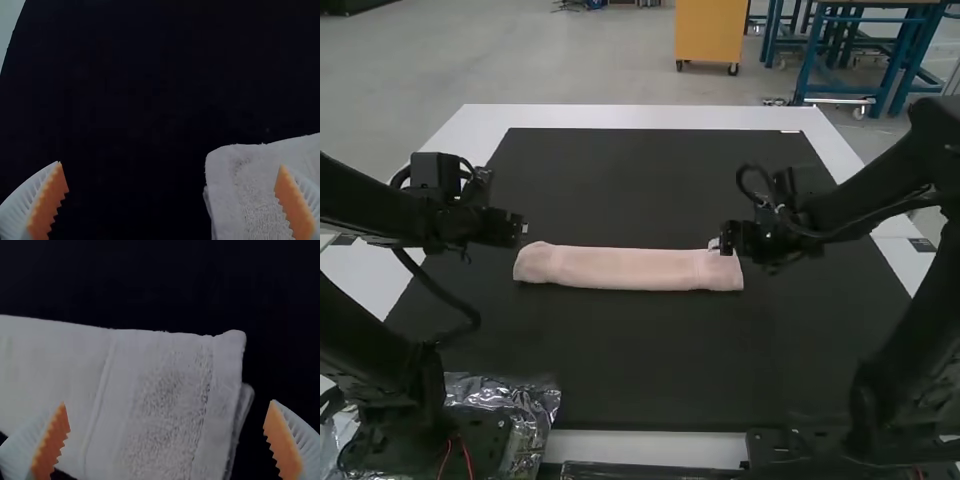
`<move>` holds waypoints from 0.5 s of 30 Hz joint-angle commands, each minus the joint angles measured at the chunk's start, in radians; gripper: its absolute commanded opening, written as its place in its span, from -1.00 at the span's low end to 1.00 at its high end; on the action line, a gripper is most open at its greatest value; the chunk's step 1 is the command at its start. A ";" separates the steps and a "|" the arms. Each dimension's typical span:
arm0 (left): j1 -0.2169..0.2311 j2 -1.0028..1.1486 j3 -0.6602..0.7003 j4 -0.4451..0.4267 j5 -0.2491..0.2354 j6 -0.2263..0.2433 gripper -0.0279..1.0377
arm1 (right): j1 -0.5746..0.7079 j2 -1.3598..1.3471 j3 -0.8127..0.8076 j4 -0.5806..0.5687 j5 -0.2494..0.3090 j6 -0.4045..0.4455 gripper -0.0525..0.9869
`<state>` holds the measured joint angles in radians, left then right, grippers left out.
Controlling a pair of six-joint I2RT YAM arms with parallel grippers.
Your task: Fold the towel.
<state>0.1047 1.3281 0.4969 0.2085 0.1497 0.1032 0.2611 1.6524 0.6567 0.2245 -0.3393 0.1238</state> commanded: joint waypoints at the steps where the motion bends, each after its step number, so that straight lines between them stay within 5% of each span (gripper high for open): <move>1: 0.010 -0.017 0.042 -0.004 -0.006 -0.011 0.87 | 0.029 0.021 0.004 0.009 0.022 0.014 0.82; 15: 0.010 -0.043 0.031 -0.023 -0.010 -0.014 0.87 | 0.030 0.112 -0.022 0.082 0.048 0.000 0.83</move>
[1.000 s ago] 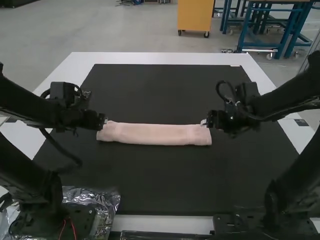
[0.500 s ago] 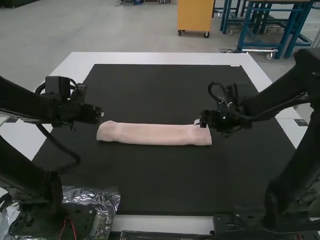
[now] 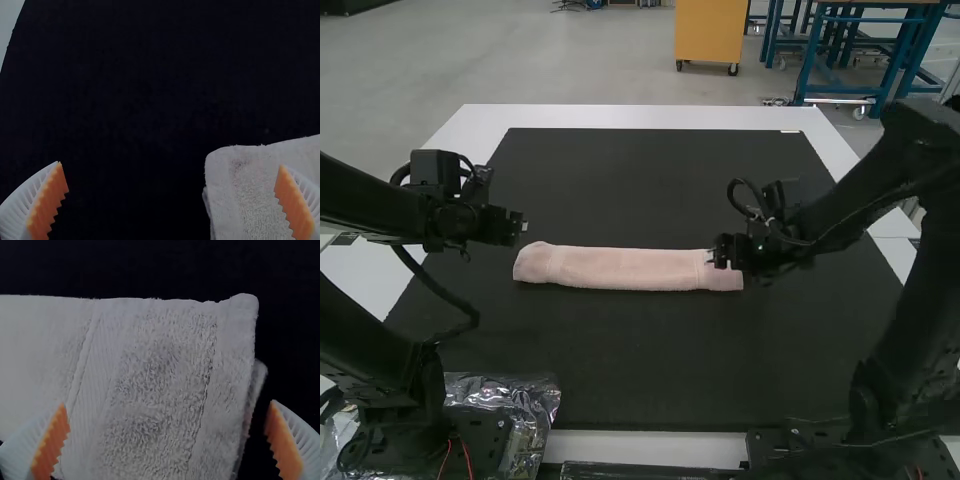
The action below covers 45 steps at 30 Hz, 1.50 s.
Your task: Fold the towel.
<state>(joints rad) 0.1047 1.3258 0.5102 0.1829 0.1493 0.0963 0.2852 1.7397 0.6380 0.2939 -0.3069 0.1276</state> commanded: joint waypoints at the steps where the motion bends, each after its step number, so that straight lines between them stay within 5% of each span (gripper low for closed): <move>1: 0.009 -0.042 0.017 0.003 -0.011 -0.007 0.87 | 0.006 0.035 -0.003 0.019 0.017 -0.005 0.83; 4: 0.010 -0.045 0.017 0.001 -0.016 -0.007 0.87 | 0.012 0.069 0.003 0.030 0.022 -0.005 0.81; 6: 0.009 -0.045 0.017 0.001 -0.016 -0.006 0.87 | 0.014 0.095 0.006 0.039 0.020 -0.005 0.54; 8: 0.010 -0.045 0.017 0.001 -0.016 -0.007 0.87 | 0.008 0.113 0.005 0.037 -0.034 -0.009 -0.19; 9: 0.010 -0.045 0.017 0.003 -0.017 -0.006 0.87 | 0.003 0.118 0.000 0.039 -0.103 -0.011 -0.74; 10: 0.009 -0.045 0.016 0.006 -0.019 -0.007 0.87 | -0.001 0.119 -0.003 0.045 -0.126 -0.006 -0.93; 27: 0.006 -0.043 0.004 0.067 -0.063 -0.006 0.87 | -0.365 -0.183 0.029 -0.219 -0.173 -0.155 -0.95; 34: 0.003 -0.033 0.001 0.098 -0.094 -0.004 0.87 | -0.274 -0.190 0.063 -0.254 -0.195 -0.085 -0.95; 45: 0.003 0.010 0.004 0.125 -0.123 -0.007 0.87 | 0.098 -0.118 0.100 -0.056 -0.155 0.130 -0.95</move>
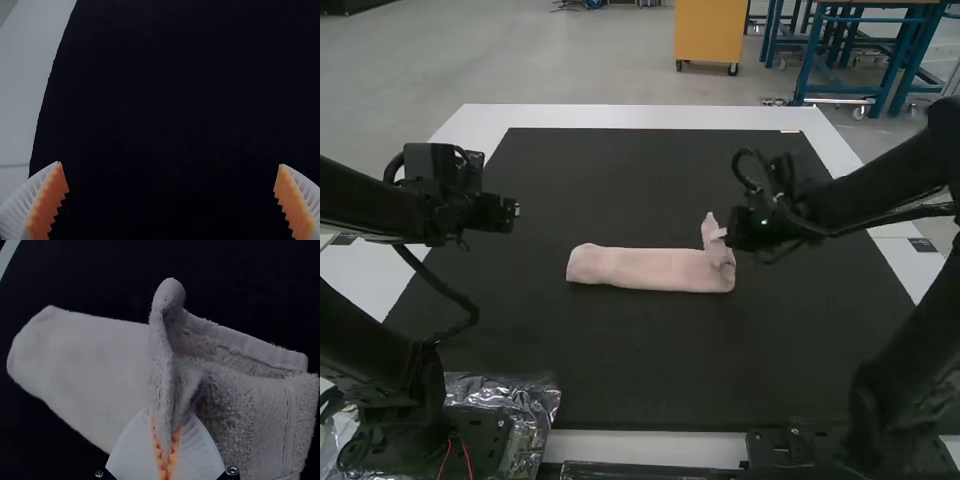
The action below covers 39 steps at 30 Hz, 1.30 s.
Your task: Fold the towel.
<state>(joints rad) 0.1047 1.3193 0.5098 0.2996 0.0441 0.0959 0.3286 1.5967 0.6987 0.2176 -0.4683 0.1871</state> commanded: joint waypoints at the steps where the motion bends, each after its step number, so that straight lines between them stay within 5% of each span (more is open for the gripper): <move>1: 0.001 0.021 0.003 0.013 -0.018 -0.007 0.87 | 0.082 0.039 0.050 0.031 0.011 0.078 -0.95; 30: 0.003 0.104 -0.045 0.111 -0.018 -0.009 0.87 | 0.455 0.467 0.496 0.068 0.053 0.112 -0.91; 35: 0.001 0.104 -0.044 0.118 -0.023 -0.009 0.87 | 0.454 0.431 0.513 0.106 0.022 0.103 0.24; 39: 0.003 0.104 -0.042 0.118 -0.027 -0.009 0.87 | 0.441 0.358 0.496 0.175 0.028 0.103 0.56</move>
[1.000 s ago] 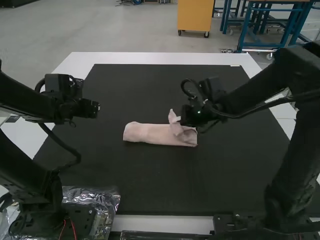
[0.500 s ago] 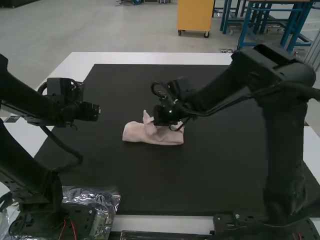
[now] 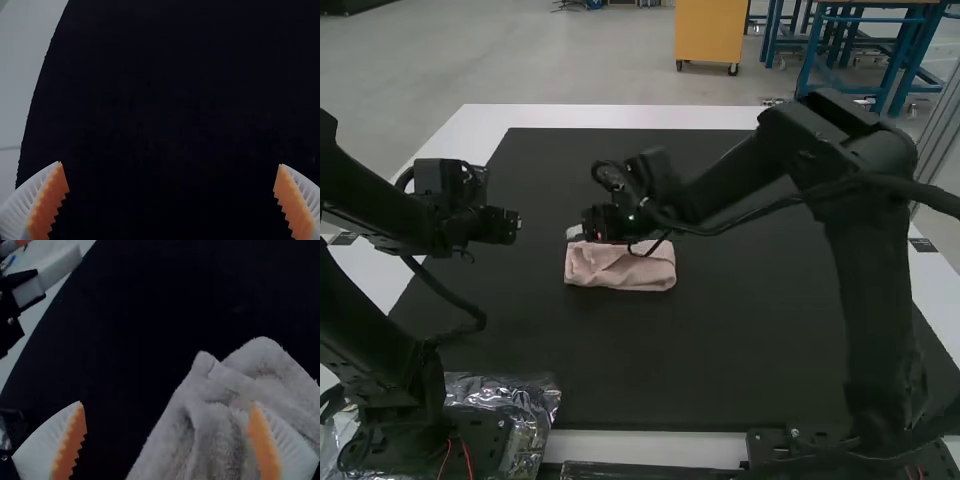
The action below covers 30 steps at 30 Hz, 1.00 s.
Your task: Fold the towel.
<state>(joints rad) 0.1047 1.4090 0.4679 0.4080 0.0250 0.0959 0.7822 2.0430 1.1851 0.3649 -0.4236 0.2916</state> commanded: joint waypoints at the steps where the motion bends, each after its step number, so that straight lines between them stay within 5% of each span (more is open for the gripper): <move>1: 0.003 0.015 0.000 0.009 -0.008 -0.009 0.87 | -0.018 -0.101 0.007 0.028 -0.015 -0.002 0.56; 3: 0.003 0.015 0.000 0.008 -0.008 -0.009 0.87 | -0.037 -0.124 -0.012 0.029 -0.009 0.000 0.52; 4: 0.003 0.015 0.000 0.008 -0.008 -0.009 0.87 | -0.046 -0.133 -0.027 0.034 -0.009 0.001 0.27; 7: 0.003 0.015 0.000 0.009 -0.008 -0.009 0.87 | -0.081 -0.172 -0.114 0.157 -0.010 0.011 -0.97; 11: 0.003 0.015 -0.002 0.011 -0.014 -0.010 0.87 | -0.097 -0.181 -0.203 0.273 -0.027 0.055 -0.95; 18: 0.000 0.015 0.002 0.051 -0.103 -0.010 0.87 | -0.100 -0.147 -0.294 0.341 -0.037 0.049 -0.95; 30: -0.069 0.015 0.066 0.031 -0.151 -0.033 0.87 | -0.095 -0.001 -0.321 0.410 -0.057 0.047 -0.95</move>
<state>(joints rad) 0.0395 1.4090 0.4843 0.4351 -0.1036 0.0807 0.6815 2.0232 0.8600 0.7574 -0.4618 0.3302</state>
